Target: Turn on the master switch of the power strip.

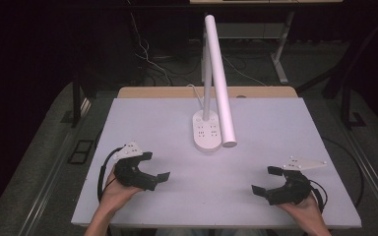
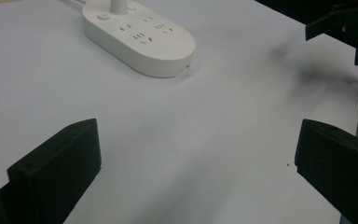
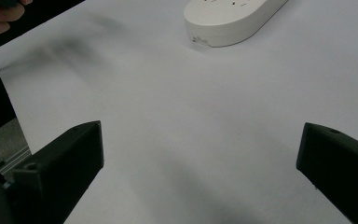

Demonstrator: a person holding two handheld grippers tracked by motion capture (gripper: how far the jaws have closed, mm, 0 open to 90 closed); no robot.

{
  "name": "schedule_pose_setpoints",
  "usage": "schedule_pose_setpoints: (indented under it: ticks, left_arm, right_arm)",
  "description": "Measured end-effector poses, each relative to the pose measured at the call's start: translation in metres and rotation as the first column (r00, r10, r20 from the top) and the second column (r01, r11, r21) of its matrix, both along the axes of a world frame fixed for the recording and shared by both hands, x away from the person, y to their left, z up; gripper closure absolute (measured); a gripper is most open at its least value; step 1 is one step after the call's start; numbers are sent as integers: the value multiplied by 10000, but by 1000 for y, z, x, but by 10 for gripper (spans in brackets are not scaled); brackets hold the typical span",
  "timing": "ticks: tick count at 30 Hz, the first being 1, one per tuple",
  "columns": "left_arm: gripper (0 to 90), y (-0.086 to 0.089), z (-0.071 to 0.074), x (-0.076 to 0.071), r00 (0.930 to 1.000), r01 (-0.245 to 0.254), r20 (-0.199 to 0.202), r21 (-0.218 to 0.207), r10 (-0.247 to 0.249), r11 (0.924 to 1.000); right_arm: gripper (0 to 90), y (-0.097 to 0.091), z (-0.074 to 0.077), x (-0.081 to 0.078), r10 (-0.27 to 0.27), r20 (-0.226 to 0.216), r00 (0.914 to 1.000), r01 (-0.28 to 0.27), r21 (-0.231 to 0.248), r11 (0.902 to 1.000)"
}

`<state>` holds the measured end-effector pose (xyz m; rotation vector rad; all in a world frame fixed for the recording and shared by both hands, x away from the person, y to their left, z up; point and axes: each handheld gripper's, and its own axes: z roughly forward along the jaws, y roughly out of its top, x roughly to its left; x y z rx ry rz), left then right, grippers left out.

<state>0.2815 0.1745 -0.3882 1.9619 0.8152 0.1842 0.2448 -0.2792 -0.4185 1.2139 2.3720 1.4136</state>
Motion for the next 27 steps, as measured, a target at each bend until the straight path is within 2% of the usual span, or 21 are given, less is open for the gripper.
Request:
schedule_pose_setpoints:
  ticks: [20,27]
  left_arm:
    - [0,-11,20,21,9992,398,-115,248,-395,9989]
    - [4,-12,25,27,9984,509,-241,204,-504,9985]
  right_arm:
    - [0,2,1,3,94,33,10000,-94,53,9999]
    - [0,2,0,3,109,49,9999,-109,50,9999]
